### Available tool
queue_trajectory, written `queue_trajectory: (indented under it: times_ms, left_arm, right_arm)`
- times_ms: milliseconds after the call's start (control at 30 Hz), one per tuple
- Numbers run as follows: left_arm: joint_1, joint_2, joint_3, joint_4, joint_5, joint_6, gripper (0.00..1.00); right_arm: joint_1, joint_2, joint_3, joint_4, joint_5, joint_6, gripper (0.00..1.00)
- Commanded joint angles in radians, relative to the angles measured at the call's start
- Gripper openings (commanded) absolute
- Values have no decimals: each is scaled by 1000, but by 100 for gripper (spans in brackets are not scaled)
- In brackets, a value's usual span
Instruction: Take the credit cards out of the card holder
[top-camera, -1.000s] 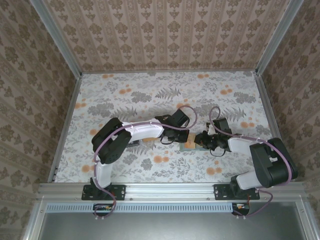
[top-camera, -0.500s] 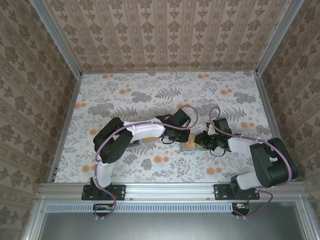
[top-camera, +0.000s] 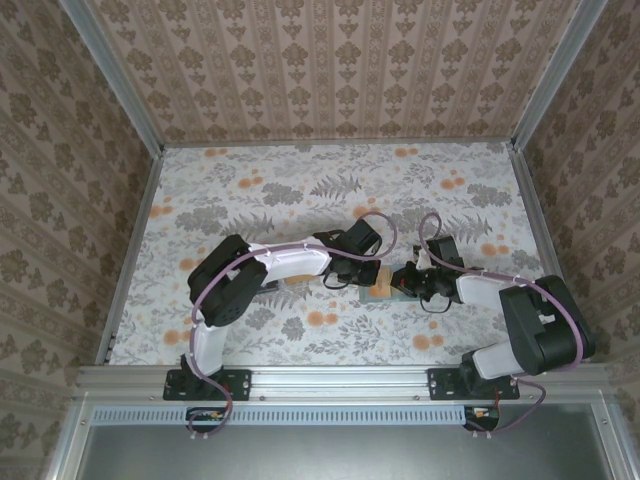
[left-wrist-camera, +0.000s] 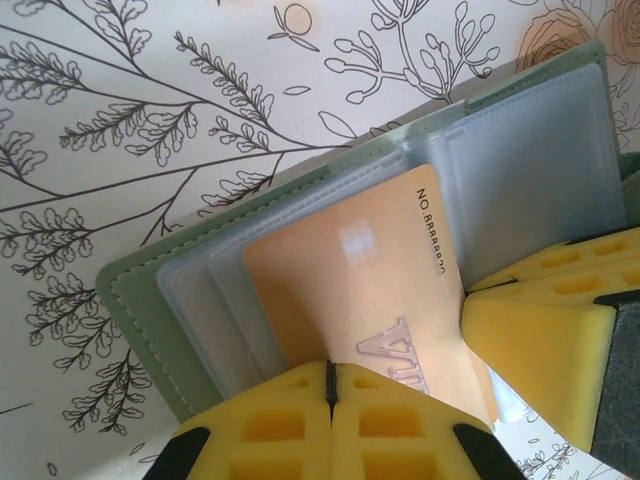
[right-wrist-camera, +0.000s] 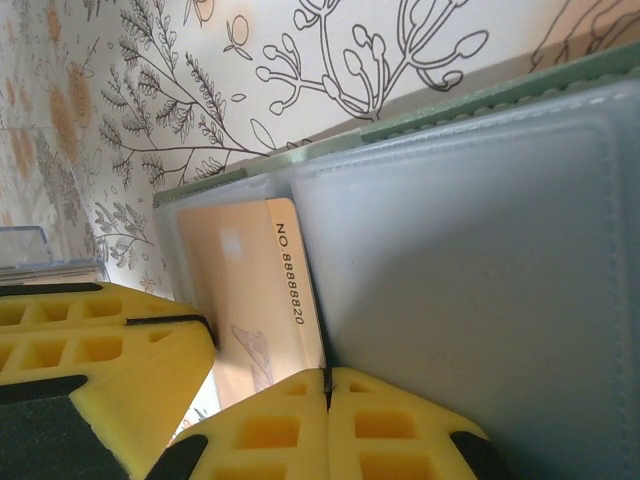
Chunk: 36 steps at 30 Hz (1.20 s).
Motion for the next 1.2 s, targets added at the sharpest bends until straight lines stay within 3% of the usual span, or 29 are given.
queue_trajectory:
  times_ms: [0,667,833,1167]
  left_arm:
    - [-11,28,-22,-57,-16,-3,0]
    - [-2,13,-46,-52,-23,12,0]
    - [-2,15,-54,-39,-18,5,0]
    - [-2,16,-54,-33,-13,1,0]
  right_arm:
    - [-6,-9,-6,-30,16,-10,0]
    - [-20,-120,-16,-106,48,-34,0]
    - [-19,-70,-9,-56,-6,-28,16]
    - [-3,7,13,-27,-17,-29,21]
